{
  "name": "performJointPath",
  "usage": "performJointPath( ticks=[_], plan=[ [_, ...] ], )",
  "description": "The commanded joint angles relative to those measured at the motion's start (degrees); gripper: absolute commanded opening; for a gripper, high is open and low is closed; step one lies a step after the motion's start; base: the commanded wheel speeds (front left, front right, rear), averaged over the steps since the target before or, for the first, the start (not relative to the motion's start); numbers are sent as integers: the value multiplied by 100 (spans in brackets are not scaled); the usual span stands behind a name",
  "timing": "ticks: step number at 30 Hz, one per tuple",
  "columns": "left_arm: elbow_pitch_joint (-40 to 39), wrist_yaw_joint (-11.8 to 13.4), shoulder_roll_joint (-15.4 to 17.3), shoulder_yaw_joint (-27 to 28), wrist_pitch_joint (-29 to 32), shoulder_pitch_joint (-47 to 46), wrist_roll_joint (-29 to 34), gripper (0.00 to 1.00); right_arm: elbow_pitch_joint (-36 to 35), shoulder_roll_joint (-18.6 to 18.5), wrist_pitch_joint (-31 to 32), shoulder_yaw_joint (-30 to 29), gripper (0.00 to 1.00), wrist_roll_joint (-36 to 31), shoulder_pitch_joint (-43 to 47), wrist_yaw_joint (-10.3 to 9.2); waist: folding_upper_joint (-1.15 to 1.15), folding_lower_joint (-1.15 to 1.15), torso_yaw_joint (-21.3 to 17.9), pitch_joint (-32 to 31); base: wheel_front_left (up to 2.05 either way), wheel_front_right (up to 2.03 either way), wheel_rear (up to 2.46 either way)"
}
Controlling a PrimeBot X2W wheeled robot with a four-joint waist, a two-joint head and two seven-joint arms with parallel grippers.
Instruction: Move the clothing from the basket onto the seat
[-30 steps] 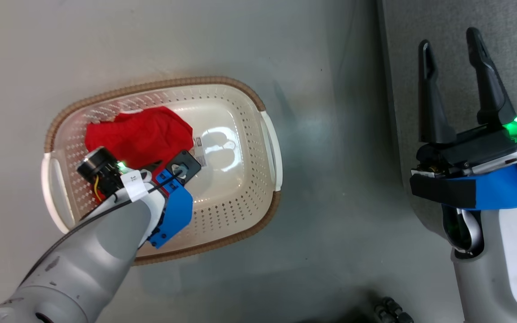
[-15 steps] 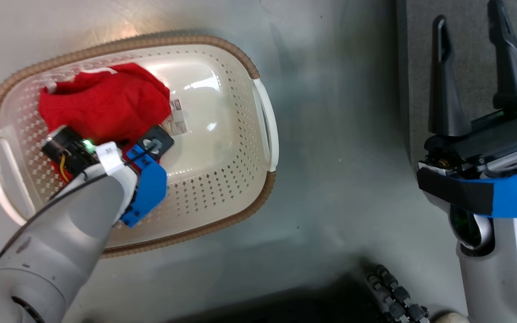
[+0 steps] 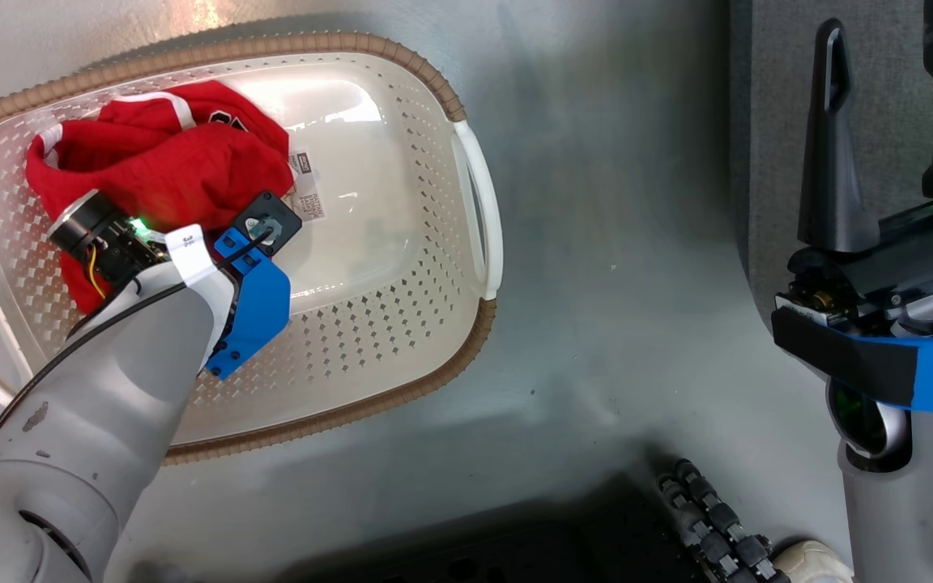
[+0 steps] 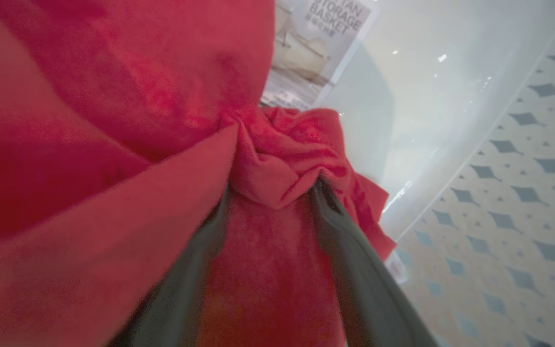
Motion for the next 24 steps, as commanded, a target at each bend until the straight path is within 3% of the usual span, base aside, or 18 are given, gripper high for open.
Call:
performJointPath(
  ticks=[1,12,24],
  plan=[
    [74,41,10,-17,27,-70,28,0,-17,12,-2,-19,100,-23,21,3,0,0,20,2,0,0,0],
    [95,-12,-127,-17,-307,-20,58,0,69,21,-2,-4,100,-3,-71,3,0,0,86,-216,0,0,0],
    [85,-66,-520,28,-1113,185,-28,0,314,-50,-2,-44,100,1,-107,3,0,0,429,-1055,0,0,0]
  ],
)
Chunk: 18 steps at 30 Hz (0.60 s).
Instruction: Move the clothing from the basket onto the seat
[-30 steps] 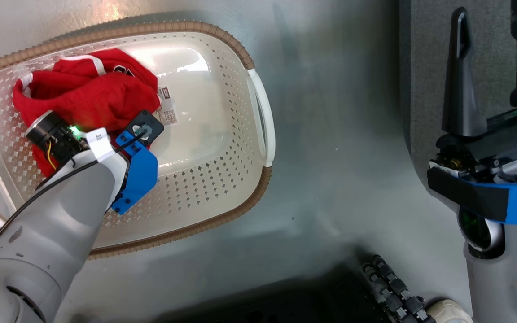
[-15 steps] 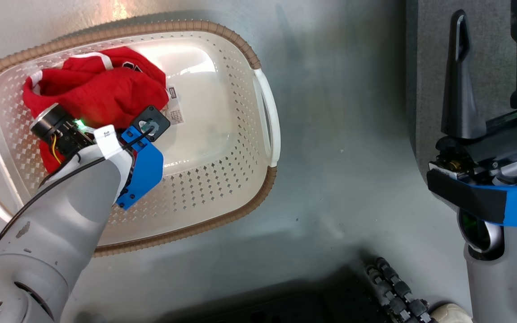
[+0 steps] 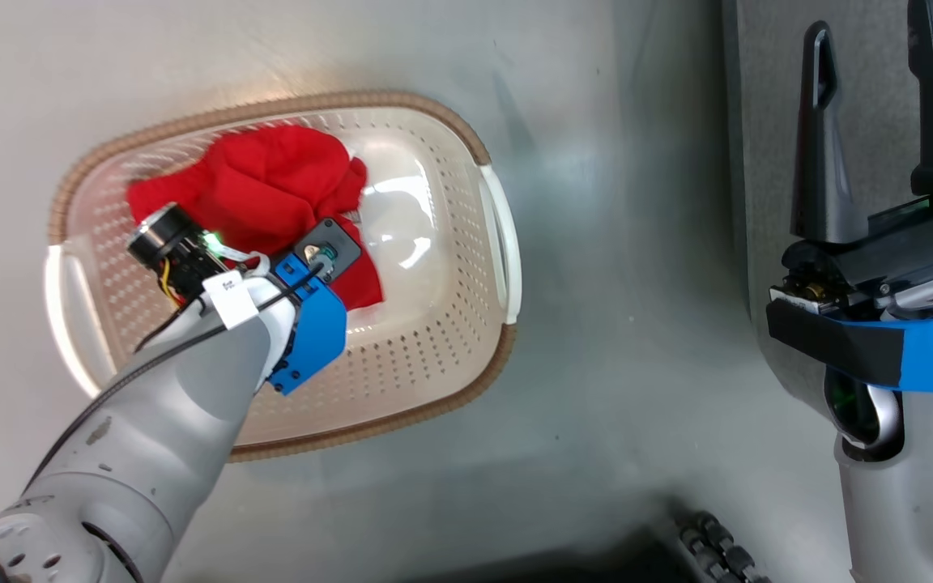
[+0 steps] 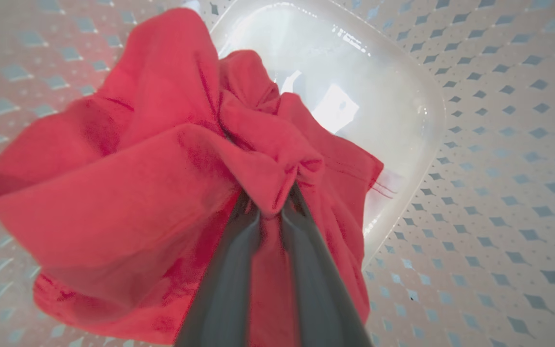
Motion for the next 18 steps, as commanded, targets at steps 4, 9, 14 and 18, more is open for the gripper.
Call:
performJointPath(
  ticks=[4,9,14,18],
  plan=[
    [-7,-42,-138,19,-321,156,-120,0,132,-42,-1,-28,100,3,65,3,0,0,244,-608,0,0,0],
    [-12,-28,-254,70,-636,330,-263,0,289,-54,-1,-59,100,-1,215,3,0,0,364,-1162,0,0,0],
    [-24,-31,-316,80,-855,488,-367,0,429,-69,0,-83,100,7,370,3,0,0,444,-1667,0,0,0],
    [-117,-33,-365,107,-1047,635,-522,0,582,-84,0,-107,100,7,553,3,0,0,527,-2146,0,0,0]
  ],
)
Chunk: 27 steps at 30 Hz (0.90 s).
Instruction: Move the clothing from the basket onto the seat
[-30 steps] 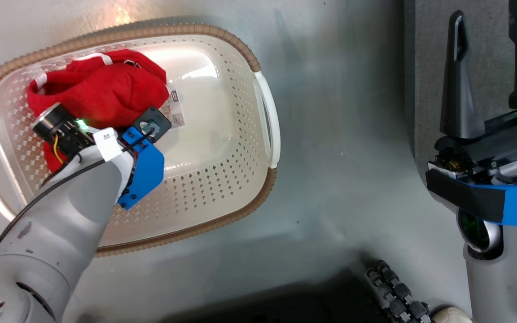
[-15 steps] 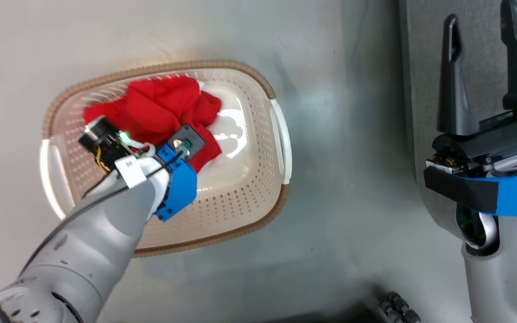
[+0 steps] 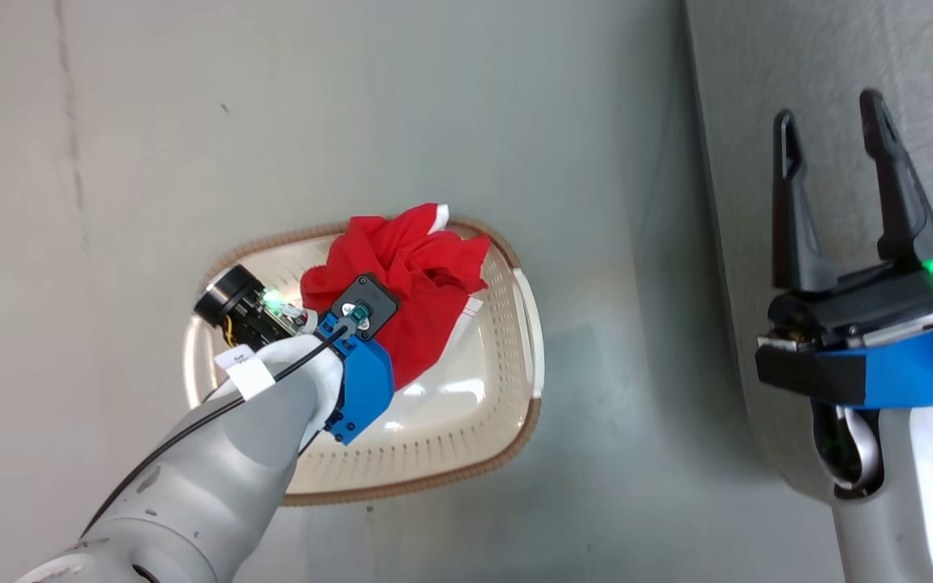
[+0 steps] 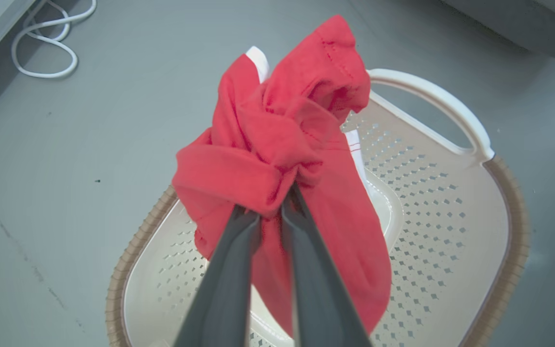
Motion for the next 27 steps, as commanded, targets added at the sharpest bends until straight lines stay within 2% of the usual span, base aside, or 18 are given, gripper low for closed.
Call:
performJointPath(
  ticks=[1,15,27],
  plan=[
    [-32,-1,-13,48,-60,62,-63,0,36,-28,-2,-14,100,1,103,3,0,1,144,-457,0,0,0],
    [-533,-1,-39,329,-311,342,-584,0,483,33,-2,-93,100,14,875,3,0,1,421,-2013,0,0,0],
    [-1580,94,199,834,-315,441,-341,0,696,128,-2,-156,100,77,1494,3,0,1,632,-2963,0,0,0]
  ],
)
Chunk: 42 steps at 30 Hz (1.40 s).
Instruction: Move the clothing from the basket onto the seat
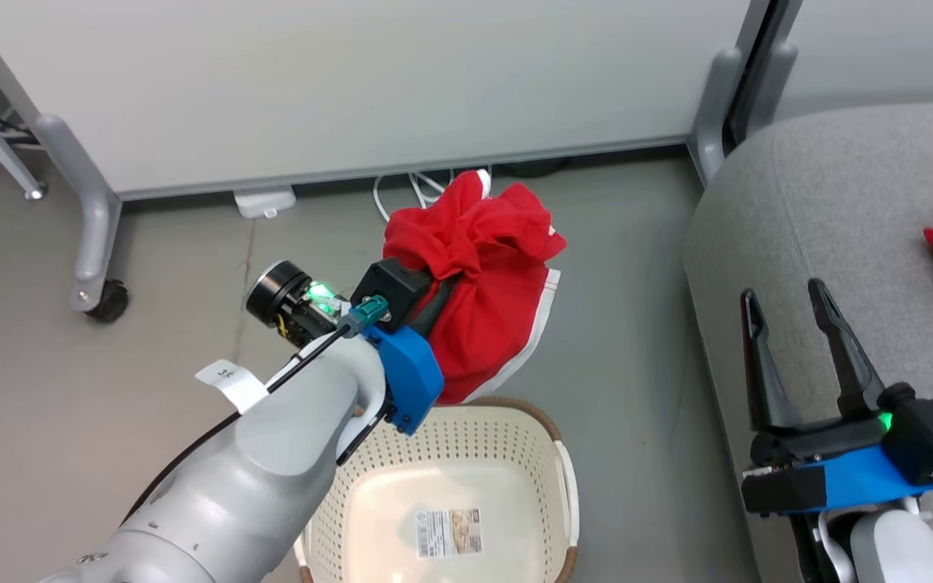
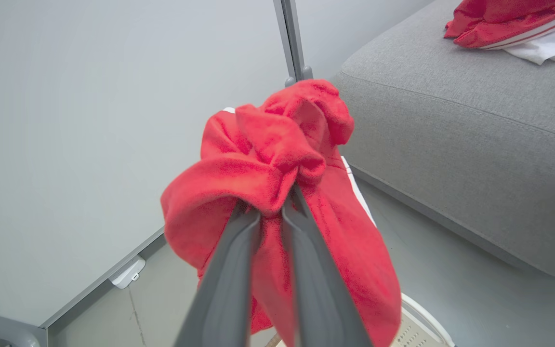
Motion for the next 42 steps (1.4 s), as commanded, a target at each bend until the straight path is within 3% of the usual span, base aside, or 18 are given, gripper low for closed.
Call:
performJointPath(
  ticks=[1,13,29,35,42],
  plan=[
    [-107,48,25,60,-27,77,39,0,20,27,-2,-13,100,23,124,3,-1,1,98,-212,0,0,0],
    [-926,109,103,349,-27,148,170,0,140,88,-2,21,100,63,516,3,-1,1,273,-759,0,0,0],
    [-1192,157,185,276,12,276,88,0,149,97,-2,204,100,171,506,3,-1,1,302,-911,0,0,0],
    [-1241,179,208,259,33,273,51,0,147,97,-2,563,100,163,352,3,-1,1,303,-909,0,0,0],
    [-1292,187,184,224,52,216,39,0,323,90,-2,1402,100,46,3,3,-1,1,312,-831,0,0,0]
  ],
)
